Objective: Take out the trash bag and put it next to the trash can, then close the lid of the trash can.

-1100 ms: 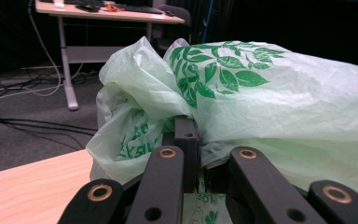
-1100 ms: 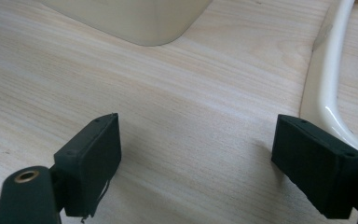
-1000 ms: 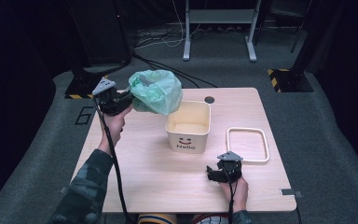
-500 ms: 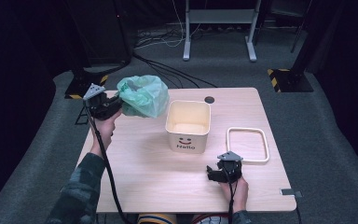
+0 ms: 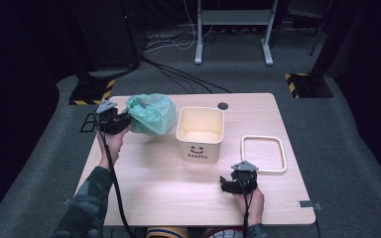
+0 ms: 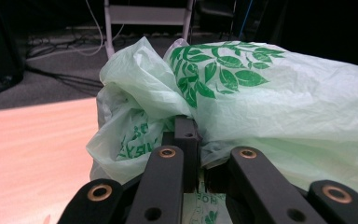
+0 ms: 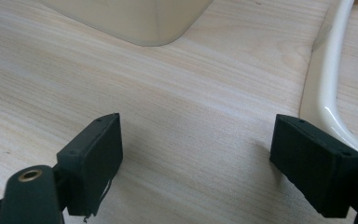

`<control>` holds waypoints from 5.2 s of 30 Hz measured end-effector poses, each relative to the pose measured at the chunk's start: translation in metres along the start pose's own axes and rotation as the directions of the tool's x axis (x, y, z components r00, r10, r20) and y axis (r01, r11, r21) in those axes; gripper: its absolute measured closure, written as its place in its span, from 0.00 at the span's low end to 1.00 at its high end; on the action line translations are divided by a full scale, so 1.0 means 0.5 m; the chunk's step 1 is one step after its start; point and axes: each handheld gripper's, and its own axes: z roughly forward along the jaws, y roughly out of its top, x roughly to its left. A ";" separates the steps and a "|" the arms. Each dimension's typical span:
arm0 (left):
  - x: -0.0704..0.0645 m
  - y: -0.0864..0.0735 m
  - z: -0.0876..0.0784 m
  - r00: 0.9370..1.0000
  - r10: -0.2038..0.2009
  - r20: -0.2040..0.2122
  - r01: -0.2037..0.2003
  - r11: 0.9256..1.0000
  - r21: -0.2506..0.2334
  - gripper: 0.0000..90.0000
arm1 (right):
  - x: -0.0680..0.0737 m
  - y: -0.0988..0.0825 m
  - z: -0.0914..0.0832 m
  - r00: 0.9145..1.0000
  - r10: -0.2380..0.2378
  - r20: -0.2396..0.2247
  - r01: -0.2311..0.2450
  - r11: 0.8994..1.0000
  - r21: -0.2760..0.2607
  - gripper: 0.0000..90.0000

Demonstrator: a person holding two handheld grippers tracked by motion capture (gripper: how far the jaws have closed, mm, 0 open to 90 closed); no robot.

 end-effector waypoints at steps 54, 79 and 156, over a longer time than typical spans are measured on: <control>0.008 -0.060 0.063 0.999 -0.018 -0.038 0.025 0.982 0.188 0.34 | 0.001 0.000 0.000 1.000 0.000 0.001 0.000 1.000 -0.001 0.18; 0.000 -0.147 -0.040 0.999 0.014 -0.050 0.001 0.958 0.287 0.08 | 0.001 0.000 0.000 1.000 0.000 0.006 0.000 1.000 -0.004 0.18; -0.094 -0.364 -0.080 0.984 0.089 -0.157 -0.024 0.926 0.376 0.00 | -0.226 0.019 -0.117 0.985 0.133 0.107 -0.126 0.989 -0.073 0.16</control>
